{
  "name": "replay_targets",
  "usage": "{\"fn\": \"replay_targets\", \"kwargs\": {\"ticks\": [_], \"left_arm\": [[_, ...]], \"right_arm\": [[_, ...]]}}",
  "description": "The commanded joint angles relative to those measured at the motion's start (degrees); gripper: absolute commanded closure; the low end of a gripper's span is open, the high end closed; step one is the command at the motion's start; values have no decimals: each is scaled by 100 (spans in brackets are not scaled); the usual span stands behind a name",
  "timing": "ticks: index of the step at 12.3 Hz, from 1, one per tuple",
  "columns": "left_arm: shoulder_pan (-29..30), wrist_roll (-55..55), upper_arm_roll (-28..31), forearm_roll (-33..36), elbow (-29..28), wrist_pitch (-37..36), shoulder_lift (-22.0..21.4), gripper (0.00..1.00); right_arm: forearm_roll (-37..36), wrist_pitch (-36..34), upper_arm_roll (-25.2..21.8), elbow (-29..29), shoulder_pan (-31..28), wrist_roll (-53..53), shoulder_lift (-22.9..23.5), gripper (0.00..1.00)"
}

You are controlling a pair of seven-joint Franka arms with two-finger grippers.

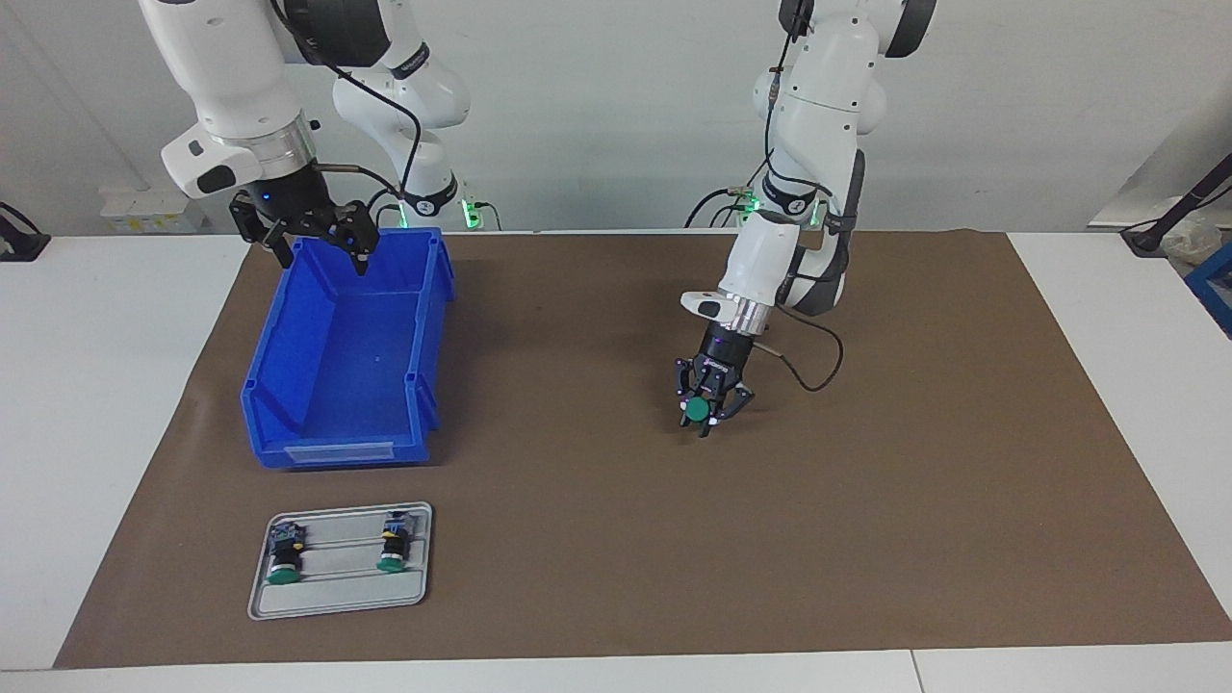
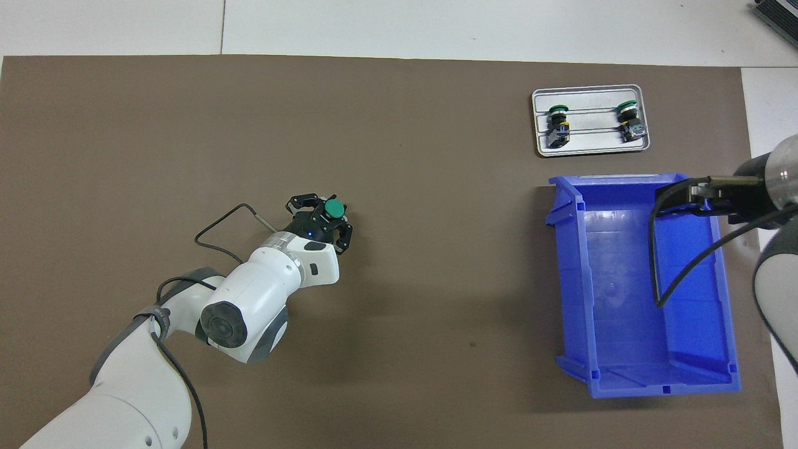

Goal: Place and press button with both arms

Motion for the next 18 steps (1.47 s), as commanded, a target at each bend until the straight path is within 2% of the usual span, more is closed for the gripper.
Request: {"fn": "replay_targets", "kwargs": {"ticks": [1, 3, 6, 10, 15, 18], "left_arm": [[78, 85, -34, 4, -133, -245, -229, 78], [70, 156, -52, 13, 262, -1087, -247, 79], [70, 365, -60, 22, 614, -1905, -282, 82], [96, 1191, -87, 13, 1466, -3882, -308, 85], [824, 1780, -587, 4, 1556, -4210, -256, 85], [984, 2439, -729, -162, 2116, -5568, -247, 85]], "right_arm": [[17, 54, 35, -69, -20, 112, -76, 0], [17, 54, 35, -69, -20, 112, -76, 0], [17, 54, 35, -69, -20, 112, -76, 0], [17, 54, 35, -69, -20, 104, -76, 0], [17, 54, 35, -69, -20, 95, -76, 0], [17, 54, 35, -69, -29, 95, -76, 0]]}}
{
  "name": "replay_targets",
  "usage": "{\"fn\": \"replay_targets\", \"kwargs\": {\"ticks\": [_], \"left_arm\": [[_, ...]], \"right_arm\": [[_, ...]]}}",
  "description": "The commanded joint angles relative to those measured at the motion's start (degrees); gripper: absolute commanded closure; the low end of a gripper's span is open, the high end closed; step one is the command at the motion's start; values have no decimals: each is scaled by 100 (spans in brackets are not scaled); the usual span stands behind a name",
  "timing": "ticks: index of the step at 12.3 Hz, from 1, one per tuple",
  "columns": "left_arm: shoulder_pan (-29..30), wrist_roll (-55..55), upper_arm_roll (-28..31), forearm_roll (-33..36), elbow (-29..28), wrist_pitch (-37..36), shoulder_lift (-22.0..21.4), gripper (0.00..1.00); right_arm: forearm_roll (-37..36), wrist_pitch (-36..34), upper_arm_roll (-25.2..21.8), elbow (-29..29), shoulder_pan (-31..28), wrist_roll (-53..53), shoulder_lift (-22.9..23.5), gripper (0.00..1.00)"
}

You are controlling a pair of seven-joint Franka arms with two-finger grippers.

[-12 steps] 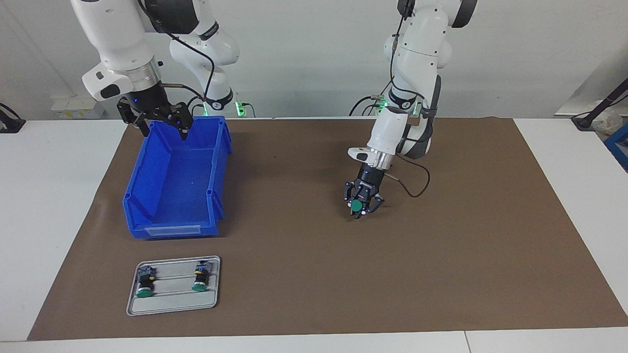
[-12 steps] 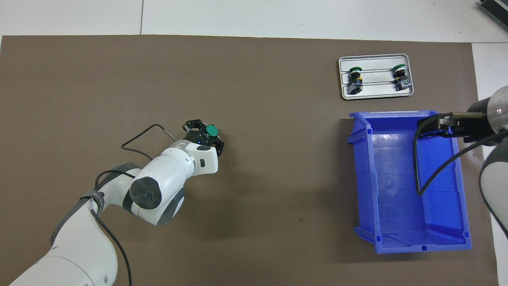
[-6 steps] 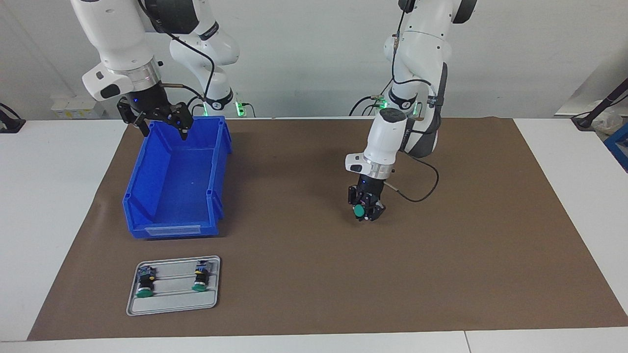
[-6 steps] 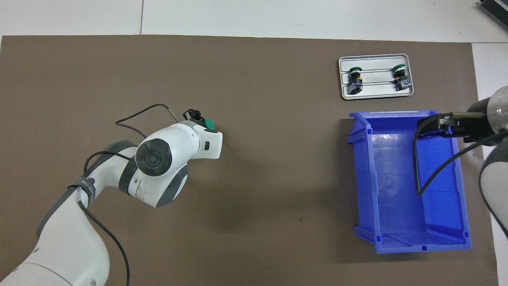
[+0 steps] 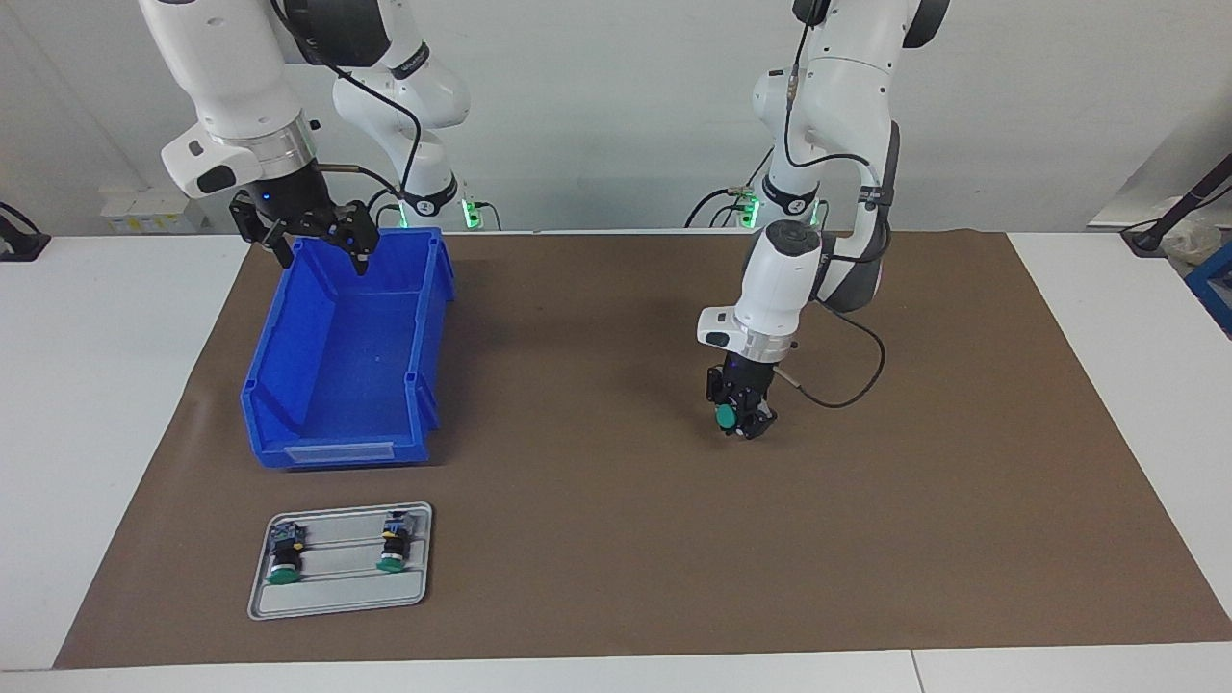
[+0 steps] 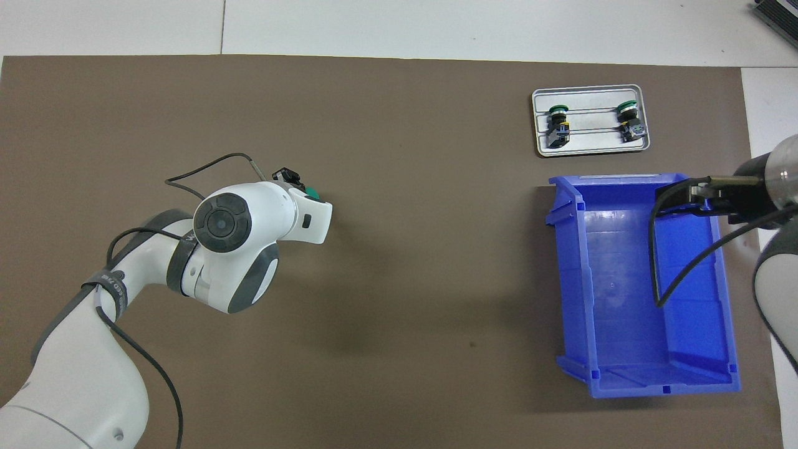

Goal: Place and press button with both arms

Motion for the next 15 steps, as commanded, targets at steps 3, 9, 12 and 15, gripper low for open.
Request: {"fn": "replay_targets", "kwargs": {"ticks": [3, 9, 12, 15], "left_arm": [[160, 1775, -74, -1466, 1006, -2016, -41, 85], [1020, 3198, -74, -3936, 780, -1975, -182, 82], [1329, 5383, -65, -6122, -290, -1318, -585, 82], [1329, 6672, -65, -7752, -802, -991, -779, 81]], "right_arm": [[17, 62, 35, -69, -29, 95, -76, 0], [17, 63, 35, -69, -29, 104, -76, 0], [17, 63, 35, -69, -29, 104, -76, 0], [17, 63, 26, -69, -29, 112, -76, 0]]}}
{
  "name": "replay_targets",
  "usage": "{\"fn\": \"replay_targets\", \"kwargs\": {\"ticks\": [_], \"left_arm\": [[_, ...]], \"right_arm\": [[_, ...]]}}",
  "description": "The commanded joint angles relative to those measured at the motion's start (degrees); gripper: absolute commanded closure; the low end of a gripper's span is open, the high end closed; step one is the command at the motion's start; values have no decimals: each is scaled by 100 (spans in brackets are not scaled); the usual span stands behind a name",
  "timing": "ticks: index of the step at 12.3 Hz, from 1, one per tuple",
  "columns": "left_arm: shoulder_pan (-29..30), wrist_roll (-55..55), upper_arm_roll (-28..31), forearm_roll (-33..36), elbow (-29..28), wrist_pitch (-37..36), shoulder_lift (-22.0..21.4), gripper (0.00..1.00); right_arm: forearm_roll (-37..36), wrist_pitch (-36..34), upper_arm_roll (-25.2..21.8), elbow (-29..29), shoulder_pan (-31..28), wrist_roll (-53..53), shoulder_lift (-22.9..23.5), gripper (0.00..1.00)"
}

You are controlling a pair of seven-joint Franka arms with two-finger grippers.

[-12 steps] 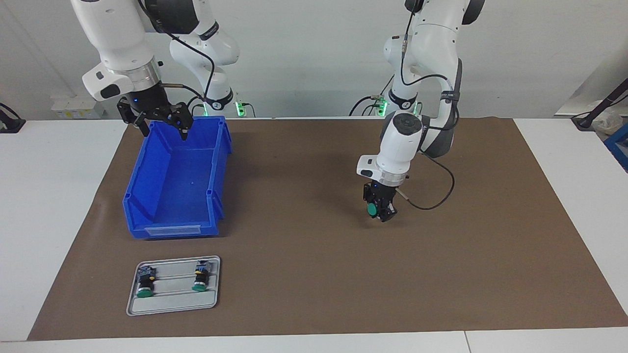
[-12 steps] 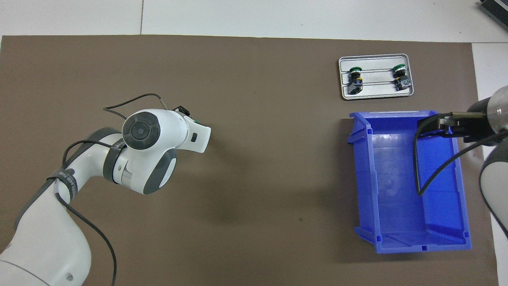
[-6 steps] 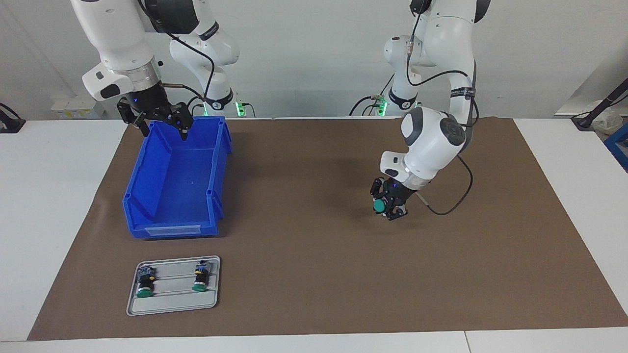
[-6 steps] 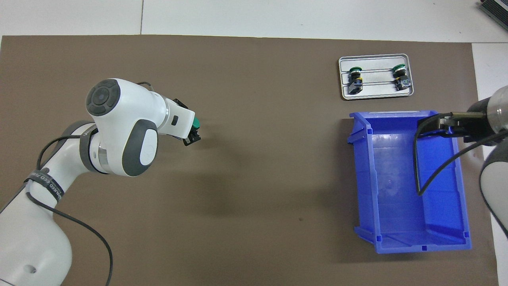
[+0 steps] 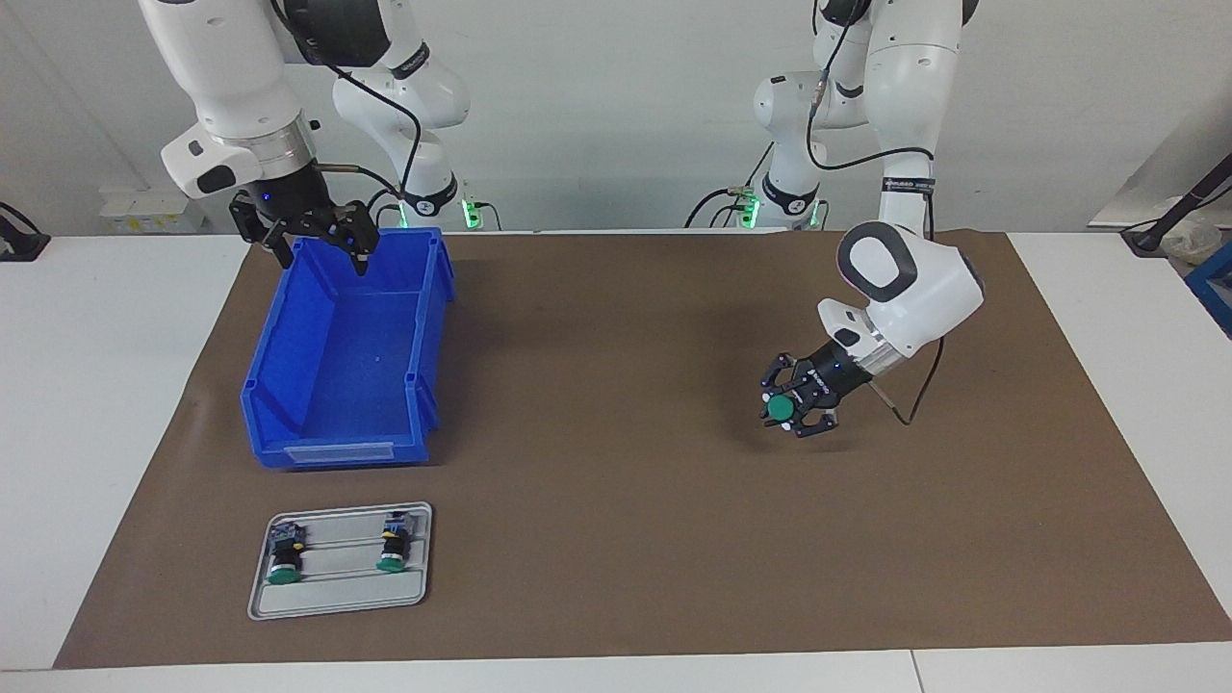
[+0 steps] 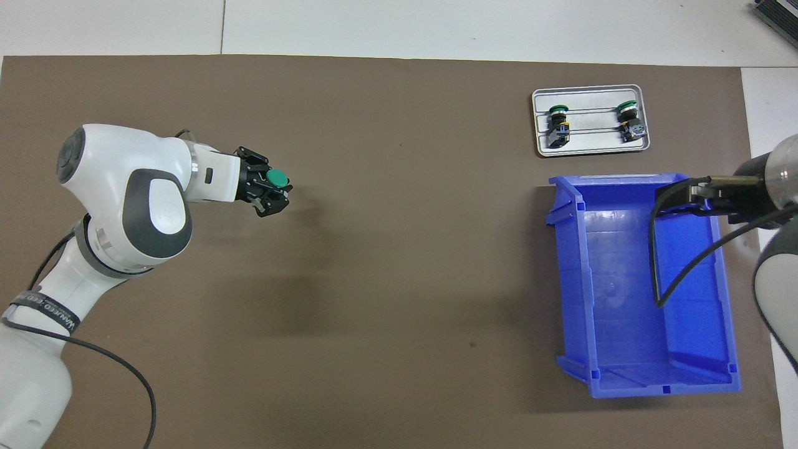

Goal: Place and press button with both arms

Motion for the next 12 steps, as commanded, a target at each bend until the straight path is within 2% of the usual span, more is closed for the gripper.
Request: {"fn": "replay_targets", "kwargs": {"ticks": [1, 3, 5, 9, 12], "left_arm": [[-4, 649, -39, -940, -523, 232, -432, 80], [-22, 974, -39, -1380, -672, 232, -485, 80], [-92, 1798, -39, -2494, -926, 232, -512, 77], [-320, 2994, -48, -3849, -1226, 109, -468, 76], [-452, 3418, -48, -4406, -1296, 47, -459, 79]], "right_arm": [[17, 59, 26, -69, -28, 112, -76, 0], [8, 59, 26, -69, -28, 112, -76, 0], [8, 50, 26, -69, -28, 112, -76, 0], [-1, 59, 26, -69, -28, 226, -76, 0], [-1, 59, 26, -69, -20, 235, -85, 0]]}}
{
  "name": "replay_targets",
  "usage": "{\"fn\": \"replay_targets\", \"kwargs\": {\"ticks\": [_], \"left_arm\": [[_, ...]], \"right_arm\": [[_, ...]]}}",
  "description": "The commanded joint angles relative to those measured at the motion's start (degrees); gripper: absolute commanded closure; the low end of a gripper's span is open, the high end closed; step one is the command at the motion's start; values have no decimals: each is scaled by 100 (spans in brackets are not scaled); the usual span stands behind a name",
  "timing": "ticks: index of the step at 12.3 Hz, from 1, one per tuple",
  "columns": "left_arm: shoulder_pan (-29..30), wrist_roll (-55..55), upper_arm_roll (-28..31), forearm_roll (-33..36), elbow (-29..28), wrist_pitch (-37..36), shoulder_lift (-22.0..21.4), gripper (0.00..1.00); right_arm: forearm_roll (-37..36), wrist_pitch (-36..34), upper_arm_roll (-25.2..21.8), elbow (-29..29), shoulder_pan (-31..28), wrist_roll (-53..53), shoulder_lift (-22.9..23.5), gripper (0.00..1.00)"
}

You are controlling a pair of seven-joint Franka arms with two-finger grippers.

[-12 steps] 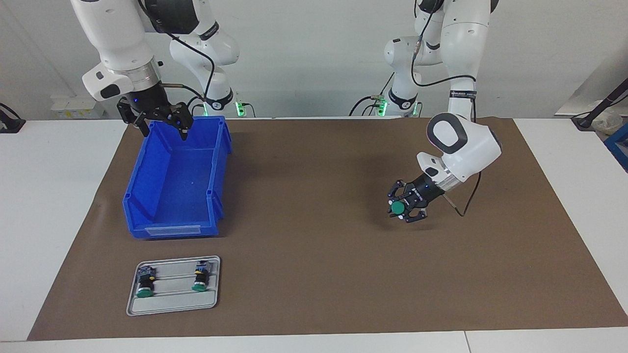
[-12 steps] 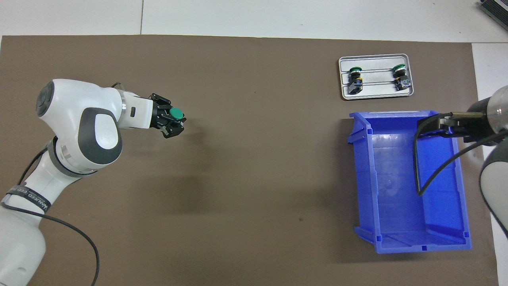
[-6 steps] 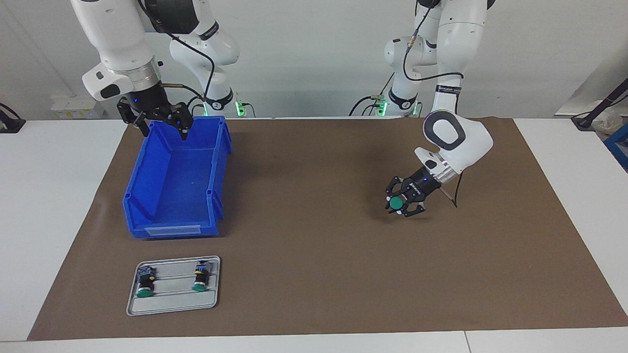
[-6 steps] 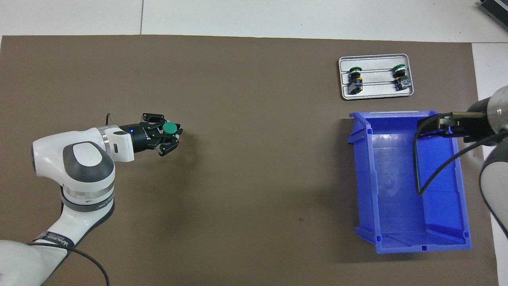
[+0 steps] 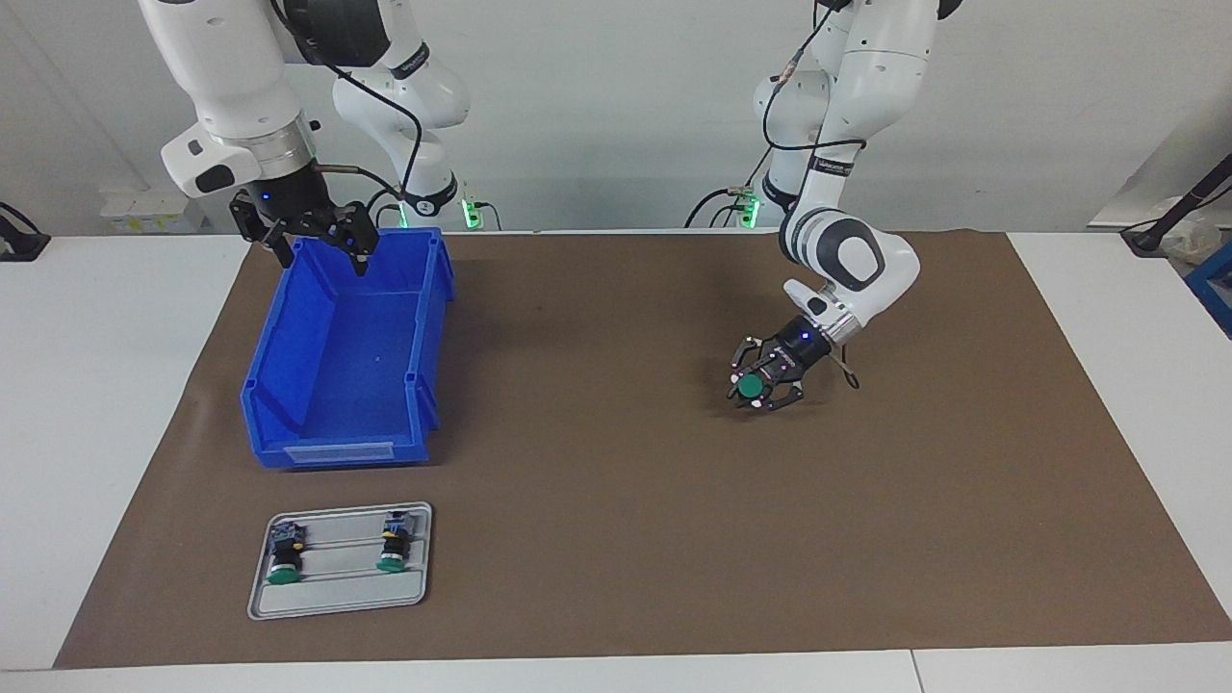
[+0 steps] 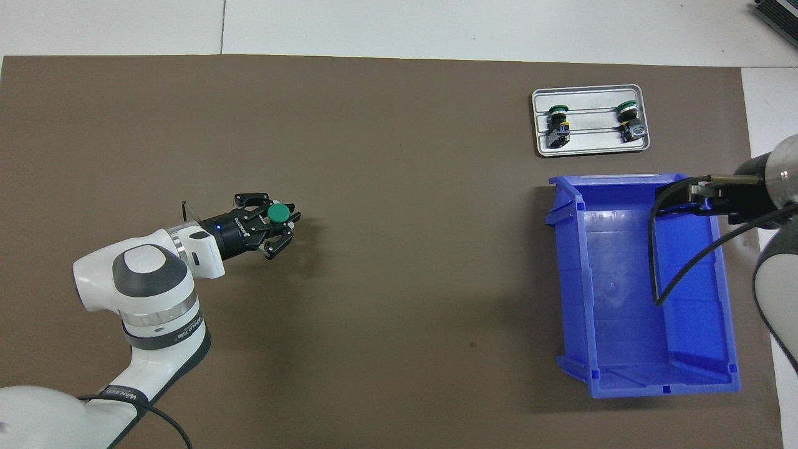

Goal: Place and press button with both arms

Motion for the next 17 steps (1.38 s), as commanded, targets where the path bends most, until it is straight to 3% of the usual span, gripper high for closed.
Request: {"fn": "replay_targets", "kwargs": {"ticks": [1, 6, 8, 13, 17], "left_arm": [[-109, 356, 30, -487, -178, -66, -157, 78], [-206, 848, 30, -761, -475, -416, -253, 71], [-127, 1171, 39, -901, -731, -882, -306, 71], [-127, 1638, 48, -1016, -933, -1059, -306, 74], [-136, 1789, 57, -1016, -1180, -1182, -394, 64]], "right_arm": [[-1, 59, 26, -69, -28, 114, -84, 0], [-1, 59, 26, -69, -20, 114, -84, 0], [-1, 59, 35, -69, -20, 114, -76, 0], [-1, 59, 26, -69, -20, 114, -76, 0], [-1, 59, 26, -69, -20, 114, -84, 0]]}}
